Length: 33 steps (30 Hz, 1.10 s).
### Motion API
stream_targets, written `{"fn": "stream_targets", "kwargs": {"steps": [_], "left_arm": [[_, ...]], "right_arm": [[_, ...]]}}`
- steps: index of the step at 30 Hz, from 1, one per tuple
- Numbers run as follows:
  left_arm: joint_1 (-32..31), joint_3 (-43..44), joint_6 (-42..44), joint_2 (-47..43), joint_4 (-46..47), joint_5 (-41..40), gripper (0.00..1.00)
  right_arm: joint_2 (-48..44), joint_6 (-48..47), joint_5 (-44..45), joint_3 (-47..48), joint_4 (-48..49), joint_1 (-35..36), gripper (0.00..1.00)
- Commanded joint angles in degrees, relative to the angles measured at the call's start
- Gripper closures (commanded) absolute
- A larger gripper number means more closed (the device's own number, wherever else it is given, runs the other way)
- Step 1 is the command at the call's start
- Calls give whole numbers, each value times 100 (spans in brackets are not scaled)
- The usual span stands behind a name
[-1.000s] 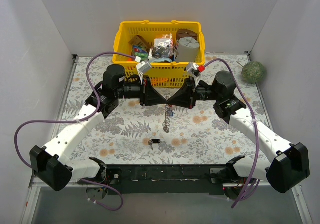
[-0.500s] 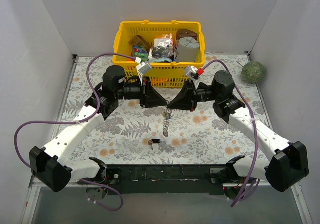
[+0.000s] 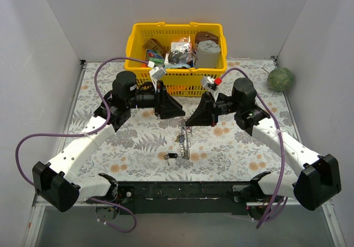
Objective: Put the keys on the keyring
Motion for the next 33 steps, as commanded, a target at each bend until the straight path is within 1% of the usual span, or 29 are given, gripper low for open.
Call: {"fn": "stream_targets", "kwargs": {"steps": [1, 4, 5, 6, 10, 14, 21, 24, 27, 28, 33], "left_arm": [[13, 97, 77, -134, -15, 291, 48], [13, 97, 156, -116, -155, 362, 49], [13, 106, 164, -107, -234, 379, 52], [22, 106, 191, -99, -270, 380, 53], [-4, 176, 331, -64, -489, 406, 54], [-75, 247, 498, -2, -814, 309, 54], [-268, 396, 718, 191, -1175, 72, 58], [-321, 405, 762, 235, -1237, -7, 62], [-321, 414, 797, 236, -1263, -86, 69], [-321, 423, 823, 235, -1298, -130, 73], [-321, 432, 938, 209, -1412, -279, 76]], "right_arm": [[-81, -88, 17, 199, 57, 20, 99], [-63, -96, 44, 225, 39, 20, 99], [-46, -96, 44, 234, 30, 20, 99], [-37, -96, 44, 251, 22, 20, 99], [-28, -96, 26, 269, 4, 20, 99], [-10, -88, 35, 251, 4, 20, 99], [16, -70, 52, 243, 4, 20, 99], [25, -70, 52, 234, -5, 20, 99], [7, -70, 52, 225, -5, 20, 99], [16, -70, 52, 225, -5, 29, 99], [7, -70, 17, 216, 13, 20, 99]]}}
